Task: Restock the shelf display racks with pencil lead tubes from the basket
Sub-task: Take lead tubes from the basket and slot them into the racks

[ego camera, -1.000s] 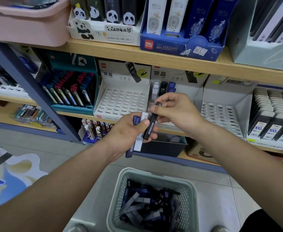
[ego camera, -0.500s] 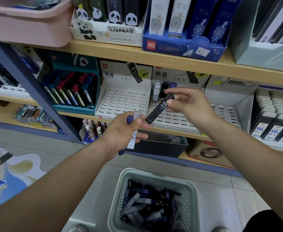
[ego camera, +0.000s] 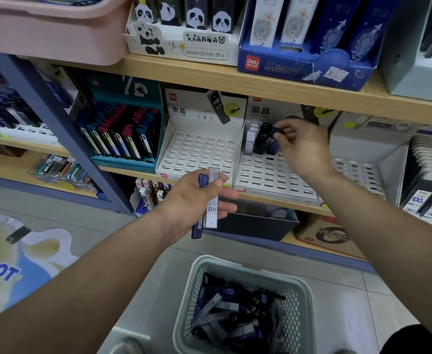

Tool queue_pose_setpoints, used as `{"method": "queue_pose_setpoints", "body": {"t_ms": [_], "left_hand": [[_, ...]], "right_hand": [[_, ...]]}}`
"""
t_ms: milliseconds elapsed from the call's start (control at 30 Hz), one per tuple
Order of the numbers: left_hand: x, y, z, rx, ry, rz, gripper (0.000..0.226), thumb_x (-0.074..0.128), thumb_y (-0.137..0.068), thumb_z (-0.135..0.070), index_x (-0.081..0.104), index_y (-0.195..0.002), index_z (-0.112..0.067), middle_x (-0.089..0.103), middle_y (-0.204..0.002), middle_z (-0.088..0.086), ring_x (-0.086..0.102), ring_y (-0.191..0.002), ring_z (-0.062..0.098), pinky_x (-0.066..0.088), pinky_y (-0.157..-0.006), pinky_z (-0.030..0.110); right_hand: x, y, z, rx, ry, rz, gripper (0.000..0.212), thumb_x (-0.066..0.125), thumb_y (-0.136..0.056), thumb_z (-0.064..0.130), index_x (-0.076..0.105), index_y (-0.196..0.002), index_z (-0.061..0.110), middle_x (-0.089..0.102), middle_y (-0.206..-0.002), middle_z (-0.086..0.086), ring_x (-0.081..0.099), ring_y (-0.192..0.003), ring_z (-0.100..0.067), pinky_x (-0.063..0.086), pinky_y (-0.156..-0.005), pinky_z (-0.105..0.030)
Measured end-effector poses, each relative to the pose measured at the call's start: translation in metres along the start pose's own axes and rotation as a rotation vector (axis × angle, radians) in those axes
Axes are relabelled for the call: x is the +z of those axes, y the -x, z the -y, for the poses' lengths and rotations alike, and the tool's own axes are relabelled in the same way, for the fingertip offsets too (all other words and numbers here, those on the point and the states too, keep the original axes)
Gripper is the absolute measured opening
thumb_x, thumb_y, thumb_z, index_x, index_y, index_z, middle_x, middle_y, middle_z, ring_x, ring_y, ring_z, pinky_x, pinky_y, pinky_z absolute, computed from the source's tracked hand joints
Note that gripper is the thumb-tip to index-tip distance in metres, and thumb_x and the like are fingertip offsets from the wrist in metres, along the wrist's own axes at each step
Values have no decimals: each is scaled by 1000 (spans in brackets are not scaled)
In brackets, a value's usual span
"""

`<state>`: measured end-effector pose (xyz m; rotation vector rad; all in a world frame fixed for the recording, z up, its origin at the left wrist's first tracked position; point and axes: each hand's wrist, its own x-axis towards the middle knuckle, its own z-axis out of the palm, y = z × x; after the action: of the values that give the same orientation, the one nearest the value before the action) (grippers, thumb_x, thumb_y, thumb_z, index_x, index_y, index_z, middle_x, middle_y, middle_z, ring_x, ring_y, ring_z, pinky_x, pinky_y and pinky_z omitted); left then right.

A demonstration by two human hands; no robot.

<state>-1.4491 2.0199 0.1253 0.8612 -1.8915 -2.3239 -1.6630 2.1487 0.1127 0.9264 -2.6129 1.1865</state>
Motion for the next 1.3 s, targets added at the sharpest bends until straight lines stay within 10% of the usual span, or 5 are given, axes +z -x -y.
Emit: {"method": "queue_pose_setpoints", "body": {"t_ms": [100,367,767,1033,1300], "left_hand": [[-2,0,-1,2,-7,2,17,46,-105,-17,61,-111,-11,78,-89,4,75,-76,20,62,-71,30],[0,0,-2,4,-9,-14,16,47,-105,-17,61,-110,-11,78,-90,6,75,-77,21,62,-71,30],[1,1,-4,17,16,-9,19,47,-105,-16,59,-117,-7,78,-87,5,75,-74,20,62,-72,30],[7,4,-10,64,79,-37,21,47,-105,-17,56,-119,-4,76,-104,12,74,-94,26,61,-79,29],[15,11,-17,133,138,-66,18,47,-105,-16,64,-109,-11,75,-109,10,72,-100,28,61,-83,39]], "right_hand": [[-3,-1,-3,6,20,-18,19,66,-93,12,72,-112,12,65,-94,5,59,-83,-7,41,-75,-3],[-1,-1,-10,-149,132,33,20,64,-95,15,73,-113,13,71,-106,-11,66,-95,-27,54,-90,-41],[7,-12,-7,-92,393,200,40,57,-96,33,59,-136,31,64,-125,-11,54,-118,-30,51,-90,-36],[-21,80,65,167,-329,450,9,67,-92,20,60,-92,24,68,-76,6,69,-70,-14,56,-70,-36],[-10,108,95,354,-636,507,23,76,-84,5,58,-98,9,70,-79,-2,68,-72,-17,63,-70,-41]]}}
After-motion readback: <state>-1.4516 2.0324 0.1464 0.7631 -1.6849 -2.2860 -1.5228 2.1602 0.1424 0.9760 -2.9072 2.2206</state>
